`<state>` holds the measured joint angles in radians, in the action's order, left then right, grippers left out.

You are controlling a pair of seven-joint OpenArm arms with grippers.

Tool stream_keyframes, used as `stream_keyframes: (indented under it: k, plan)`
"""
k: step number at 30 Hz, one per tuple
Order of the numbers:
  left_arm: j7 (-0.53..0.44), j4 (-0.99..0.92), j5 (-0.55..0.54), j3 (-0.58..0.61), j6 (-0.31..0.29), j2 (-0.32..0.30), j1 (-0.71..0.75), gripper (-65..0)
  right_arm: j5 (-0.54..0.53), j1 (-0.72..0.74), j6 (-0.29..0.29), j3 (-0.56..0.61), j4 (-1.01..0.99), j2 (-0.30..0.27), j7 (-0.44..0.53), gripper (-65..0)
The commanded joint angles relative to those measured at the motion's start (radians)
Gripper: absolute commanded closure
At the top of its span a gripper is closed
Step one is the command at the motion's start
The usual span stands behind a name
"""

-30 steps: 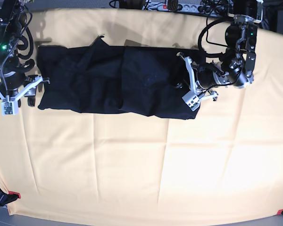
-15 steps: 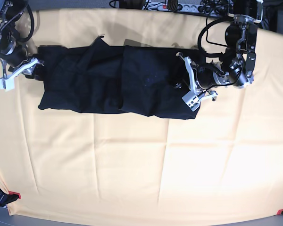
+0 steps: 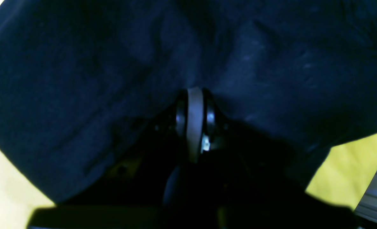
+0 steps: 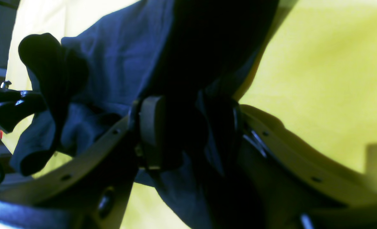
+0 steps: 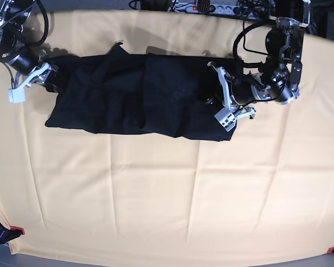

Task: Fold the T-shirt properly
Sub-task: 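Hold both ends of the shirt bundle and press it flat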

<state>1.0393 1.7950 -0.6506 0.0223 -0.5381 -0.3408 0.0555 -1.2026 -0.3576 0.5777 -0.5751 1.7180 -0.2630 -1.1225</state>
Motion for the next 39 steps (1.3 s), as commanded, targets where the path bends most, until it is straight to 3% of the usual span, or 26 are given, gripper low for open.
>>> stream_keyframes:
  k: [1, 14, 22, 31, 39]
  plan:
    - [-0.019, 0.013, -0.020, -0.003, -0.003, -0.008, -0.011, 0.0, -0.029, 0.009, 0.011, -0.007, 0.014, -0.014, 0.010, -28.9]
    - [-0.015, 0.013, -0.020, -0.003, -0.003, -0.008, -0.011, 0.0, -0.084, 0.009, 0.025, -0.019, 0.014, -0.017, -0.001, -29.0]
    - [-0.015, 0.013, -0.020, -0.003, -0.003, -0.008, -0.011, 0.0, -0.111, 0.008, 0.018, -0.150, 0.014, -0.017, -0.014, -29.0]
    - [-0.015, 0.013, -0.019, -0.003, -0.003, -0.008, -0.011, 0.0, -0.135, 0.008, 0.025, -0.115, 0.014, 0.003, -0.016, -29.0]
    - [-0.014, 0.013, -0.020, -0.003, -0.003, -0.008, -0.011, 0.0, 0.021, 0.009, -0.003, -0.025, 0.014, 0.022, 0.047, -29.0]
